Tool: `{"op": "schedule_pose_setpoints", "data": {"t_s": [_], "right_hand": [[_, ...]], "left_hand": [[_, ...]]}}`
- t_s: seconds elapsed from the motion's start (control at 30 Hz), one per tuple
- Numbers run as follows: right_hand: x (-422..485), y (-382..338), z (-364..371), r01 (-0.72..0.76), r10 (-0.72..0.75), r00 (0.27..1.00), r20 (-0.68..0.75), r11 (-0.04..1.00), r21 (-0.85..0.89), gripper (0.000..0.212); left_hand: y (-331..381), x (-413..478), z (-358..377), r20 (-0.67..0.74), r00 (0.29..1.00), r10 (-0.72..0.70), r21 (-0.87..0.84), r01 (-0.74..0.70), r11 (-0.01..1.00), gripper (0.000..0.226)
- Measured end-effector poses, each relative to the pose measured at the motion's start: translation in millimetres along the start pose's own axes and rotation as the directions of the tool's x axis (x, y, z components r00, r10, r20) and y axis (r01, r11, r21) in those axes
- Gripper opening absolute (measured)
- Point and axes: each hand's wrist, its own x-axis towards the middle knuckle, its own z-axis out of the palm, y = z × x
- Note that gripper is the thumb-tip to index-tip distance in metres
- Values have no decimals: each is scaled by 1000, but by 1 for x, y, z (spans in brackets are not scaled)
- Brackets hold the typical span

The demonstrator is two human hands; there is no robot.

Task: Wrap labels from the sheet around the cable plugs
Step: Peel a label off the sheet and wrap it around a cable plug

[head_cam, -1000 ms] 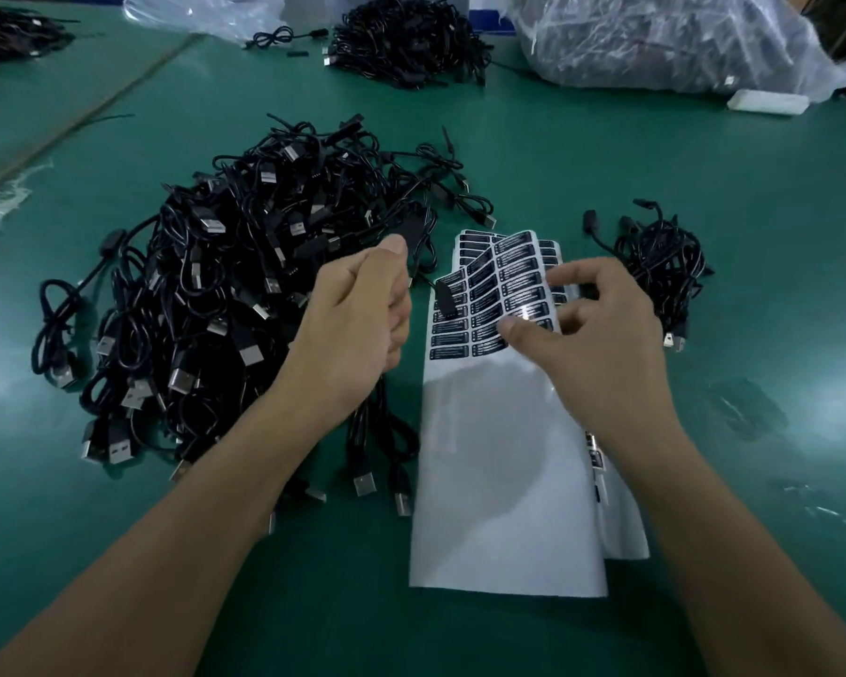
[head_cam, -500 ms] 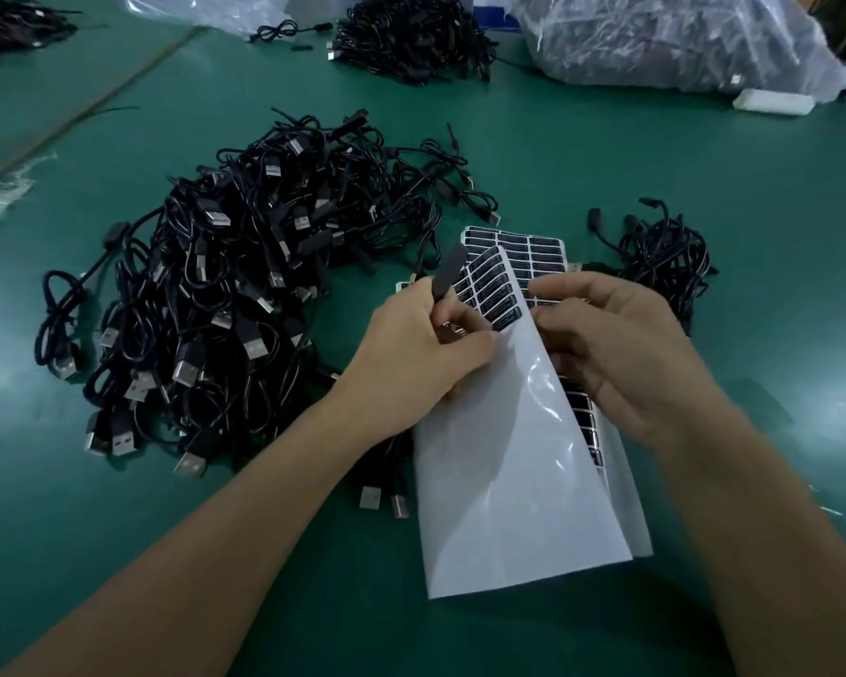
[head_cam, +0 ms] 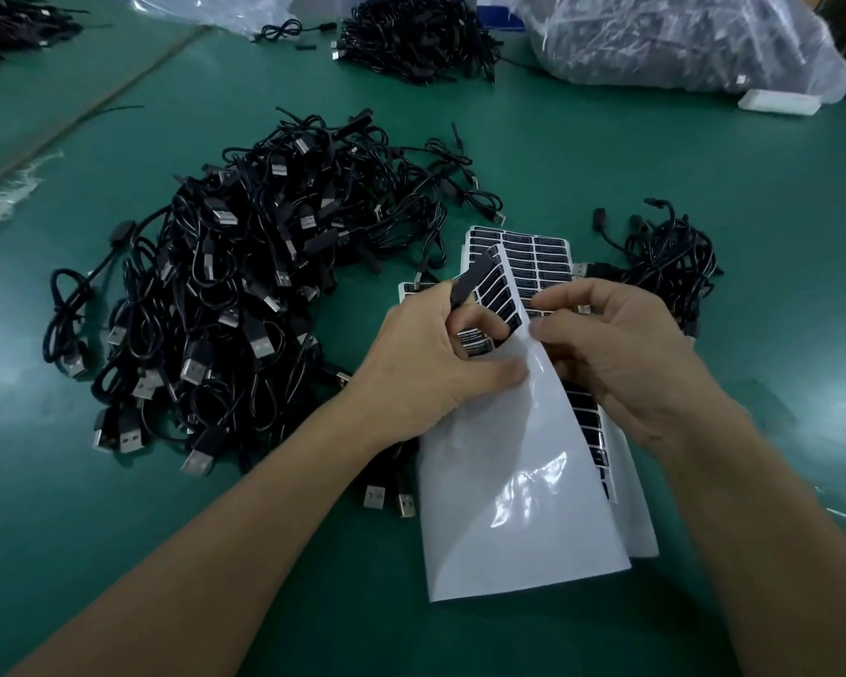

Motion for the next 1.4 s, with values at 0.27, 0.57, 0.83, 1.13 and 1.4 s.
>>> {"op": "schedule_pose_setpoints", "data": {"t_s": [0.27,0.57,0.83,1.13,1.4], "right_hand": [[2,3,6,36,-36,998,47,999,7,27],[-1,4,5,65,-63,994,94,998,-25,27],[-2,4,8,108,-108,994,4,992,-60,27],[-11,3,0,74,-206,973,-101,698,-712,13],[-19,0,26,403,-608,791,66,437,-804,12]], "left_hand": [[-1,0,2,-117,988,96,69,-88,994,45],[-6,2,1,-115,990,85,89,-75,993,47],[-4,3,-1,-187,982,13,-6,-14,1000,52],[-4,8,-9,-314,936,-161,-324,53,944,47],[-5,8,-6,-321,943,-94,-236,17,972,48]]}}
